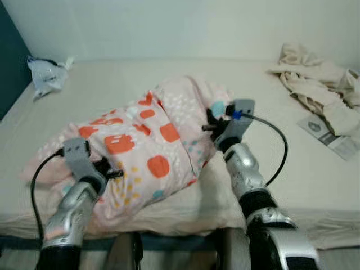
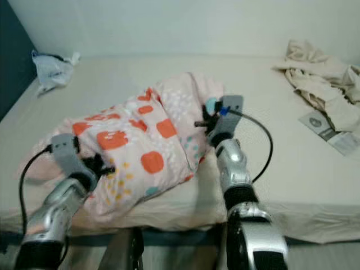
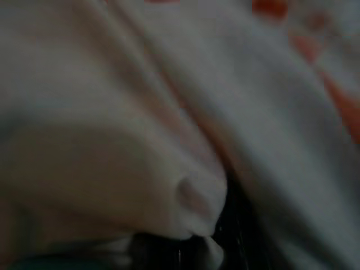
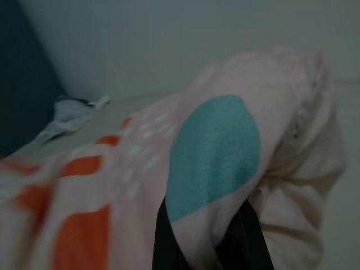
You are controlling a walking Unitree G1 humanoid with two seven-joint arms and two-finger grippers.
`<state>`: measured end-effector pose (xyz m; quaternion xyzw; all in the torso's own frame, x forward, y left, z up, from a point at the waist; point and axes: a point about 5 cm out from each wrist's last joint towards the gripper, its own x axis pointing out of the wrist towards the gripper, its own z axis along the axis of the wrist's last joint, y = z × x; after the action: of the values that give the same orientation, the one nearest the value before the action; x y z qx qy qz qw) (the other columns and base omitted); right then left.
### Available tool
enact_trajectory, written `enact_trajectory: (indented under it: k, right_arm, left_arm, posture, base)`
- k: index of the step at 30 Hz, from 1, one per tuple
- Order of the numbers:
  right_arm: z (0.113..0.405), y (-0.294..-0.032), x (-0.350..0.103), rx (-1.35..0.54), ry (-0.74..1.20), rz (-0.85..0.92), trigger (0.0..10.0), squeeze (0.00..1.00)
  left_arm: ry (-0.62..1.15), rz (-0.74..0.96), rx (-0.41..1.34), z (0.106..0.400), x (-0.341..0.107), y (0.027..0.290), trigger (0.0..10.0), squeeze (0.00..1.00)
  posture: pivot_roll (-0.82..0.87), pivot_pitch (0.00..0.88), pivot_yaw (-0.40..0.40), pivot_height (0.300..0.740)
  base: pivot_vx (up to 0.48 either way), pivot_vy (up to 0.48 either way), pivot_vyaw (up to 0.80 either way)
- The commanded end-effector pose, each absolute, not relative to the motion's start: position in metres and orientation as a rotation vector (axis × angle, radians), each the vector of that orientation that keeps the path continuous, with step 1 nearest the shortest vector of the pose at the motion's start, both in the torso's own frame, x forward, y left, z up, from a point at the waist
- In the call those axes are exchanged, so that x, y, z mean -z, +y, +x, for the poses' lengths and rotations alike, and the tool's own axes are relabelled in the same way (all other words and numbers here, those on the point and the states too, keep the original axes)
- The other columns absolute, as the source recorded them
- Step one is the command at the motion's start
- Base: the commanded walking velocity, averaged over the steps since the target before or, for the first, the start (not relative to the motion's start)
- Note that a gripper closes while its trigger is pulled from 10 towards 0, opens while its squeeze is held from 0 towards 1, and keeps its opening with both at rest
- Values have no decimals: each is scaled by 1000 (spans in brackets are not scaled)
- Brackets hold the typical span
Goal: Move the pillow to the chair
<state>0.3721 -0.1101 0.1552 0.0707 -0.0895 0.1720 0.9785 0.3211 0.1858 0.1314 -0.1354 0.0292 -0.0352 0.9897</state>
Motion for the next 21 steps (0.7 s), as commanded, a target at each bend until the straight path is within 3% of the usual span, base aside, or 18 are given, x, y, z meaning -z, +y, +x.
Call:
enact_trajectory:
  k: [1,6,7,15,21]
  right_arm:
    - [365,-104,-145,-401,-162,103,0,0]
    - [358,-115,-128,-348,-112,80,0,0]
    - [353,-116,-123,-346,-109,9,9882,0]
    - [339,-120,-105,-318,-62,-79,10000,0]
    - [329,-124,-99,-265,-57,-85,10000,0]
  left_arm:
    - [19,-267,127,327,-140,164,10000,0]
    - [13,-169,170,326,-140,149,10000,0]
    - [27,-134,153,326,-136,146,10000,0]
    - [100,-126,90,325,-117,147,10000,0]
    - [154,-29,74,319,-105,144,10000,0]
  posture:
    - [6,18,6,581]
    - [10,15,1,581]
    - [8,10,9,581]
    - [9,3,22,581]
    - [11,2,29,581]
  base:
    - [0,0,0]
    - [0,0,0]
    - [0,0,0]
    - [0,0,0]
    - [0,0,0]
